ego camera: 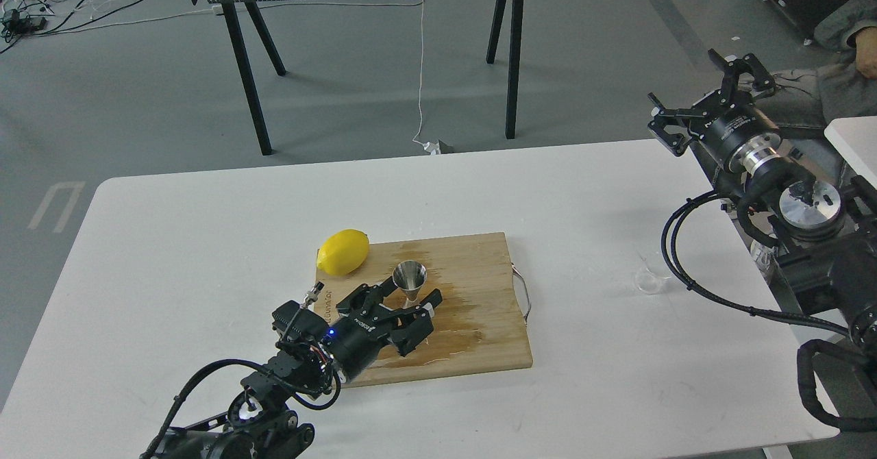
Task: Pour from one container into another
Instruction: 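Open the left gripper and withdraw it from the jigger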
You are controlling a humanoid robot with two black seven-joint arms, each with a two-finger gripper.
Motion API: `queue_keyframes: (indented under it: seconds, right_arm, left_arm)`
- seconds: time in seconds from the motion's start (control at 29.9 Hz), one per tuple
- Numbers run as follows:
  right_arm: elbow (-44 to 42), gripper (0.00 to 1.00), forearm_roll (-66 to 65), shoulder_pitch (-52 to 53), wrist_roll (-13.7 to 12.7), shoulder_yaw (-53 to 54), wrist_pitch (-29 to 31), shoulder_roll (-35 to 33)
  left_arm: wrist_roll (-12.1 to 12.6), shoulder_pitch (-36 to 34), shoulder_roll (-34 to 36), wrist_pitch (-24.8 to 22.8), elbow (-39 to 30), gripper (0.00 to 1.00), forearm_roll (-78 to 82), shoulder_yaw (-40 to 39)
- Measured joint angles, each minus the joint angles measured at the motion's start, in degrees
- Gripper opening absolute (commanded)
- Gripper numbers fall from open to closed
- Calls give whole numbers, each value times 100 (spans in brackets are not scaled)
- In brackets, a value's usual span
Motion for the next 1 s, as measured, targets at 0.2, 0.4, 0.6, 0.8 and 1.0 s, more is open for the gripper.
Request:
queue_keyframes:
  seconds: [0.2, 0.4, 0.6, 0.8, 1.0]
  right_arm:
    - [27, 99, -4, -105, -3, 6, 0, -82]
    - [28, 99, -5, -130, -6, 16, 0, -140]
    - [30, 99, -5, -197, -6, 43, 0, -145]
    - [30, 99, -5, -202, -6, 57, 0, -145]
    - [17, 99, -5, -211, -6, 80, 0, -145]
  left_arm:
    - [0, 2, 0, 0, 0, 91, -2, -9]
    - [0, 61, 63, 0, -22, 91, -2, -34]
    - [0, 150, 199, 0, -29, 91, -17, -54]
    - [0, 174, 308, 0, -35, 91, -28, -62]
    - [0, 256, 461, 0, -156, 91, -36, -62]
